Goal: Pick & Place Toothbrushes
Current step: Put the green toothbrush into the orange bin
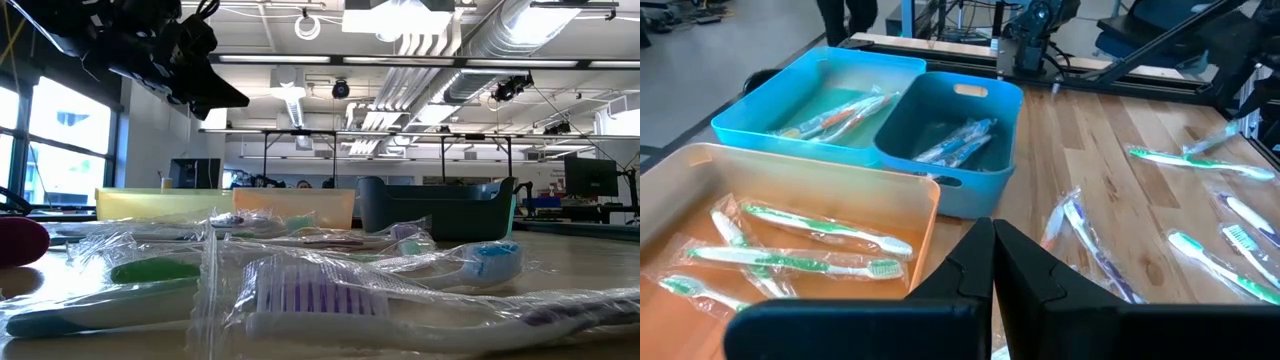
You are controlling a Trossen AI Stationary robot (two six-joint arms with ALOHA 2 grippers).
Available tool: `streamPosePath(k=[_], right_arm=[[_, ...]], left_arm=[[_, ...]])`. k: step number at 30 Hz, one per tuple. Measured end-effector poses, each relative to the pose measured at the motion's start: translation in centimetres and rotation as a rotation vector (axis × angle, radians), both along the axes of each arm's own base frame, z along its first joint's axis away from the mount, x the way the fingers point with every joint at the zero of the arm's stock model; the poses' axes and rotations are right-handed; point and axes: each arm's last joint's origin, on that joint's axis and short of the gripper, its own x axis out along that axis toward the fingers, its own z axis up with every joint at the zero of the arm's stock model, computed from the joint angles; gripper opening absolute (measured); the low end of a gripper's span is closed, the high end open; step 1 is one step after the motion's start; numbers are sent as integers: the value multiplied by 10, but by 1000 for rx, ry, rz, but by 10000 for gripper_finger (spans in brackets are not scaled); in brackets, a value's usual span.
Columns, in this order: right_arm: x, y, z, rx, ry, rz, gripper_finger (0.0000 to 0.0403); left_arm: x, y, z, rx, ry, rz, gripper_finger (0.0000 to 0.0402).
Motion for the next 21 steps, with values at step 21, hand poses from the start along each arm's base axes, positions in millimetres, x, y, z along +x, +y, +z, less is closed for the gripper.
streamPosePath(k=[21], right_arm=[[-5,-8,-38,38,-57,-10,142]], left_arm=[[0,0,0,0,0,0,3]])
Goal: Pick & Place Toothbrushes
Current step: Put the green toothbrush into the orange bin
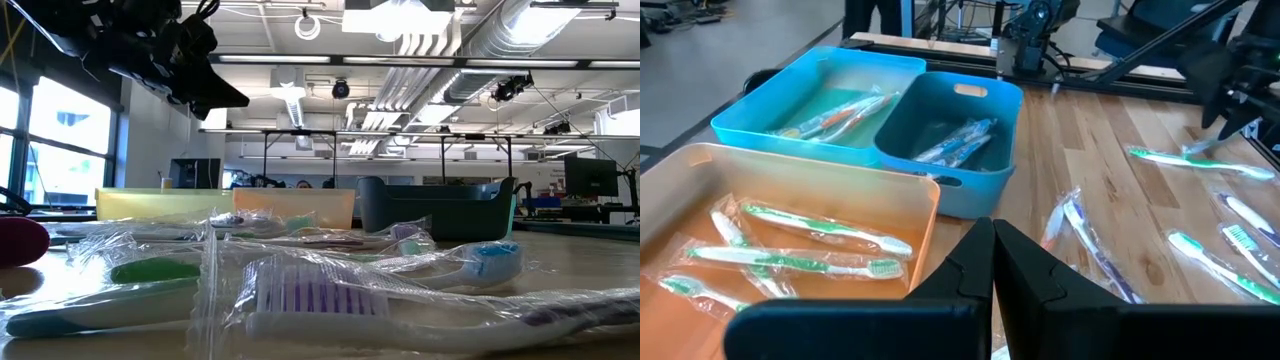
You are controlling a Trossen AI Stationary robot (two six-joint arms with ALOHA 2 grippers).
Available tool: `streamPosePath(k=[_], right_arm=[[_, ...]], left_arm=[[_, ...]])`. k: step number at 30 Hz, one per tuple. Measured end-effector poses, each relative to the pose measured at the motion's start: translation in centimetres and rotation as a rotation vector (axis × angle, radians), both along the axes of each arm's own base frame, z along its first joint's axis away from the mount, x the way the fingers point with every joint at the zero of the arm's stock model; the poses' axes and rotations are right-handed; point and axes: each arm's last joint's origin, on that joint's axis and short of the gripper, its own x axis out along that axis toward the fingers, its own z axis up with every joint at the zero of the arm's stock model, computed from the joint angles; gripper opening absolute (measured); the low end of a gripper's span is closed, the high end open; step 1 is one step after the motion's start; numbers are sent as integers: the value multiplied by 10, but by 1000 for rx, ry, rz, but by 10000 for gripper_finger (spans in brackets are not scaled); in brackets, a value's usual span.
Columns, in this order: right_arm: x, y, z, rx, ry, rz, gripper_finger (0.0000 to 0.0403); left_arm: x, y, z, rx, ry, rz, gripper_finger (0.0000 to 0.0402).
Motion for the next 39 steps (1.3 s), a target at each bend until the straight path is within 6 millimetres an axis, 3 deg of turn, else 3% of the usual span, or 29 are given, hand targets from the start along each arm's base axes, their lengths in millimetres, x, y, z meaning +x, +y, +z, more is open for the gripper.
streamPosePath(k=[14,28,39], right_arm=[[-3,-5,-14,8,-11,0,140],[-3,-6,-14,-3,-20,2,30],[-2,-4,-13,9,-42,13,9]], left_arm=[[0,0,0,0,1,0,3],[0,0,0,0,1,0,3],[0,0,0,0,1,0,3]])
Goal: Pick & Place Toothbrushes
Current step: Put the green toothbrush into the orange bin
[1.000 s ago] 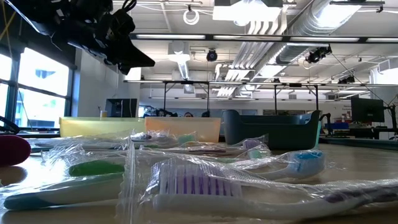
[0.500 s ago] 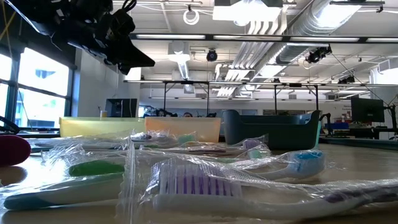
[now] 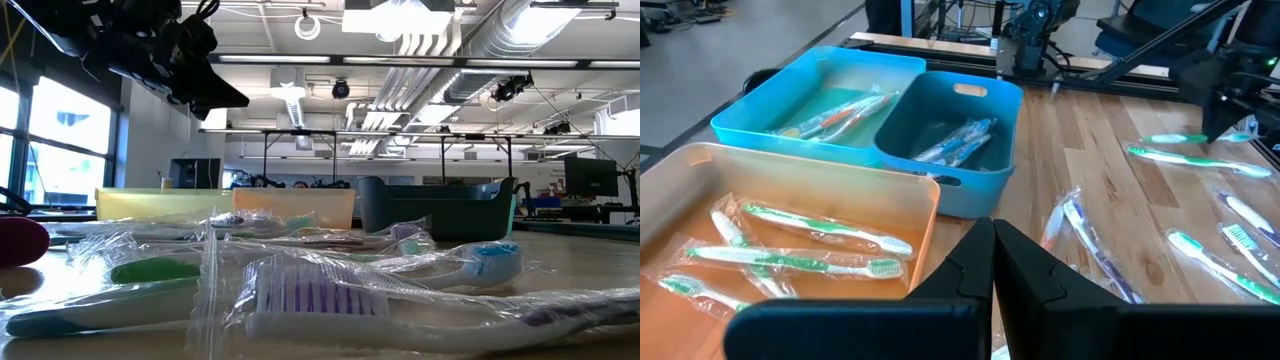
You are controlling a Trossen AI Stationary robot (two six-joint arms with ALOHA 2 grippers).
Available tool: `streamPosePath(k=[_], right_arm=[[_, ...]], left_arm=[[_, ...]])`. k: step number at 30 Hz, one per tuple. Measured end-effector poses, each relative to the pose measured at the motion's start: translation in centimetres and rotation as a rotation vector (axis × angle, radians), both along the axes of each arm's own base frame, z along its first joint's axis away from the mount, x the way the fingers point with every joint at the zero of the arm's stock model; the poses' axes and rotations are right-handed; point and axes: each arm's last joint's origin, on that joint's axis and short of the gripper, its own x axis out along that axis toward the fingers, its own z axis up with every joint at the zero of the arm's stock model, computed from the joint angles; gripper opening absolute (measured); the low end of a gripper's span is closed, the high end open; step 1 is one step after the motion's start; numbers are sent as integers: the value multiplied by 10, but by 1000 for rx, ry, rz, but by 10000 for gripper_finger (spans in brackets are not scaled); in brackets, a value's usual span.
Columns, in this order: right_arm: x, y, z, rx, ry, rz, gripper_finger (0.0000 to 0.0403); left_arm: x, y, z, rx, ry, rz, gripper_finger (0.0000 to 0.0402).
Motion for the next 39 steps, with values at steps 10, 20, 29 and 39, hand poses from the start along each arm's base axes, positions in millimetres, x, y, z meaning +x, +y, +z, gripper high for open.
streamPosePath(k=[10,20,29,39], right_arm=[[0,-2,4,1,-21,35,5],[-8,-21,31,-102,-71,19,1],[-12,-34,56,-140,-186,-5,2],[-2,-58,75,-251,-337,56,2]], left_arm=[[0,0,0,0,-1,0,3],[0,0,0,0,-1,0,3],[0,0,0,1,-1,0,3],[0,0,0,-10,-6,3,3]])
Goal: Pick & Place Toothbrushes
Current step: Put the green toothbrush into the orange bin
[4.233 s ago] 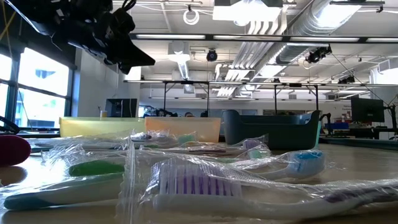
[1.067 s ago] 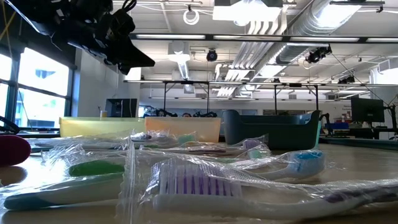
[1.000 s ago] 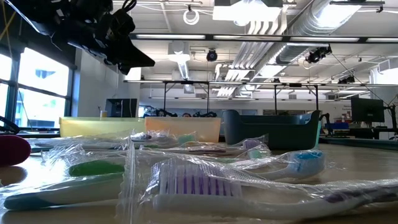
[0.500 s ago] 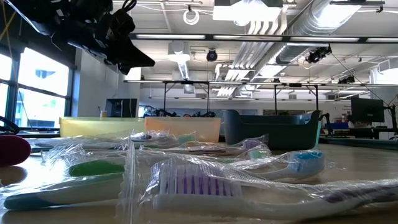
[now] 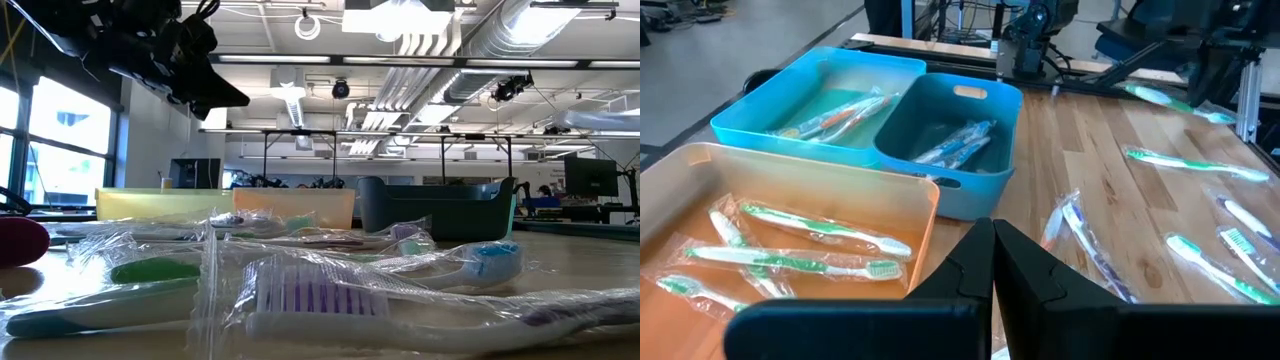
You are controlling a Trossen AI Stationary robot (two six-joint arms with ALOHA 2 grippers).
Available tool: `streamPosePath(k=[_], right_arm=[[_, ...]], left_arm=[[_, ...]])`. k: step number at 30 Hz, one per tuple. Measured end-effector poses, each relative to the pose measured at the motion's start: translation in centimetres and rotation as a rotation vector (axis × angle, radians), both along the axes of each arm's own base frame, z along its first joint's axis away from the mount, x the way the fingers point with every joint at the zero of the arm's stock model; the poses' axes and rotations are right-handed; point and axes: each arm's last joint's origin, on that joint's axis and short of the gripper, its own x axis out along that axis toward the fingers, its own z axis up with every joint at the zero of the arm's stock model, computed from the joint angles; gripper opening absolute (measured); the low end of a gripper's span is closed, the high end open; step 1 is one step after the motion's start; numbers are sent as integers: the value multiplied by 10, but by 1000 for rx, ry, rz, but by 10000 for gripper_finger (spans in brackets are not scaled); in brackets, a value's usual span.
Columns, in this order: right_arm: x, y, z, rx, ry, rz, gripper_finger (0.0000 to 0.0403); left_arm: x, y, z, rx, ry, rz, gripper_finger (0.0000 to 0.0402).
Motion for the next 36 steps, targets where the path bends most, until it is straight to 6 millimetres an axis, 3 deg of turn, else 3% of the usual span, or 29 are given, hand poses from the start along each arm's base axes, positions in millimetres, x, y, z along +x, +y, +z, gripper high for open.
streamPosePath(k=[10,17,23,29,36], right_arm=[[22,-34,16,-262,-137,156,2],[42,-58,18,-418,-123,253,3],[57,-72,20,-461,-125,316,3],[71,-83,23,-512,-170,337,3],[90,-92,31,-627,-271,371,3]], left_arm=[[0,0,2,-49,-25,13,3],[3,1,-1,-149,-20,23,7],[11,2,-8,-204,-11,-23,51],[24,5,-13,-118,-66,-104,103],[44,0,-14,-87,-212,-286,110]])
